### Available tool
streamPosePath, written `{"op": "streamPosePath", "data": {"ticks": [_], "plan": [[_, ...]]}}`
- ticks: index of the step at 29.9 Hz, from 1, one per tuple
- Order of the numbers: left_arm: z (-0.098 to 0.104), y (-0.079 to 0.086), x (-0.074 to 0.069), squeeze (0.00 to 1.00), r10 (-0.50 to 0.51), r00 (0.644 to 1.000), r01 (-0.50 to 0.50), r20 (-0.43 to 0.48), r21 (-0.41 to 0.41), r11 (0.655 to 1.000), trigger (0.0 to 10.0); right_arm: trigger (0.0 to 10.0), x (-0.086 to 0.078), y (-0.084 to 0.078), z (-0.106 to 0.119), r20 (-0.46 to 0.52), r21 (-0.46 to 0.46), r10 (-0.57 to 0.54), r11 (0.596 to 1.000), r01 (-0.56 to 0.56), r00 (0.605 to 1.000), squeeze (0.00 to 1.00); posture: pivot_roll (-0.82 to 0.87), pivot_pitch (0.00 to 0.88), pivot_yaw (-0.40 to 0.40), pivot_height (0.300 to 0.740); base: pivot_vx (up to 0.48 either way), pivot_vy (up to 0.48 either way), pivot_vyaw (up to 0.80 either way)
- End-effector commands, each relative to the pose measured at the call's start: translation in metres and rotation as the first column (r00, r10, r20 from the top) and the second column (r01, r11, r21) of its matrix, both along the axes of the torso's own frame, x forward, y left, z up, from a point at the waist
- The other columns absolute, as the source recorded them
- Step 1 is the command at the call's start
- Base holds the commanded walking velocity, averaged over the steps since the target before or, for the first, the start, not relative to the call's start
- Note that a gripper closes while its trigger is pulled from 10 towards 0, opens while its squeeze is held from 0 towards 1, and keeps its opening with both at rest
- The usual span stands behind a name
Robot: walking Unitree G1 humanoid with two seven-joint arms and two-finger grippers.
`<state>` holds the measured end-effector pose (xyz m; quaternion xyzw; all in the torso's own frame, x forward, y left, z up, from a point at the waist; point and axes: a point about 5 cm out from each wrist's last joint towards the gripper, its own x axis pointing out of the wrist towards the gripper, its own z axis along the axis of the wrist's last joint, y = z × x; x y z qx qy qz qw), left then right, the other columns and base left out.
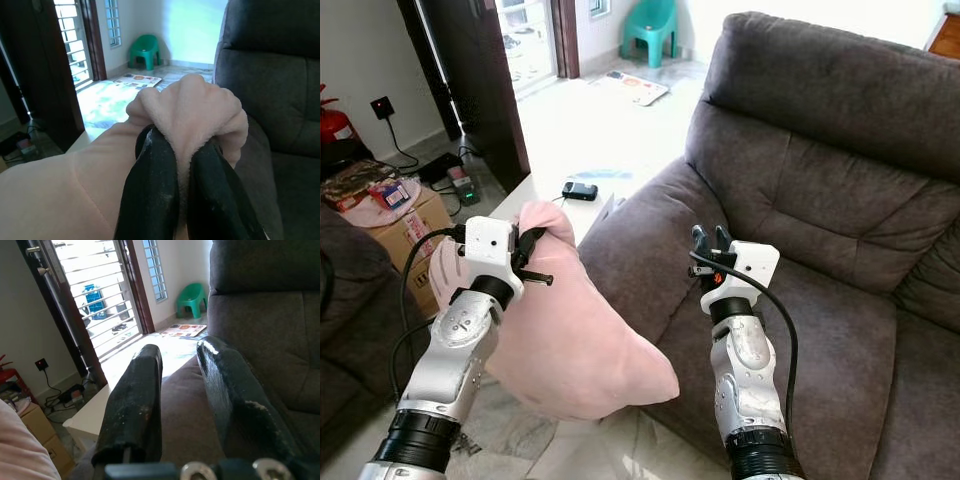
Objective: Move the pillow to the sofa from floor
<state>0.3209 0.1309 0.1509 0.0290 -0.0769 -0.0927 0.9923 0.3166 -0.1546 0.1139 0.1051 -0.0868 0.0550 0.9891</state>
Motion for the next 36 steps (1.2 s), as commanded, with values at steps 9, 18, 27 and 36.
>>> {"op": "streamPosePath", "data": {"ticks": [9, 18, 27, 36], "plan": [[0.0242, -0.0041, -0.0027, 0.0, -0.013, 0.994, 0.016, 0.112, -0.026, 1.0, 10.0, 10.0, 0.001, -0.0028, 0.0039, 0.007, -0.01, -0.001, 1.0, 0.001, 1.0, 0.0, 0.08, 0.0, -0.068, 0.74, -0.337, 0.0, 0.0], [0.0217, -0.0067, -0.0023, 0.0, -0.011, 0.995, 0.013, 0.102, -0.023, 1.0, 10.0, 10.0, 0.0001, -0.0064, 0.0017, -0.007, -0.02, -0.013, 1.0, 0.013, 1.0, 0.0, 0.07, 0.0, -0.069, 0.74, -0.251, 0.0, 0.0], [0.0198, -0.0064, -0.0027, 0.0, -0.006, 0.995, 0.008, 0.098, -0.024, 1.0, 10.0, 10.0, 0.0011, -0.0082, 0.0002, -0.021, -0.02, -0.023, 1.0, 0.023, 1.0, 0.0, 0.07, 0.0, -0.074, 0.74, 0.0, 0.0, 0.0], [0.019, -0.0086, -0.0027, 0.0, -0.015, 0.995, 0.018, 0.096, -0.032, 0.999, 10.0, 10.0, 0.002, -0.0082, -0.0022, -0.044, -0.017, -0.02, 1.0, 0.019, 0.999, 0.0, 0.06, 0.0, -0.072, 0.74, 0.0, 0.0, -0.43]]}}
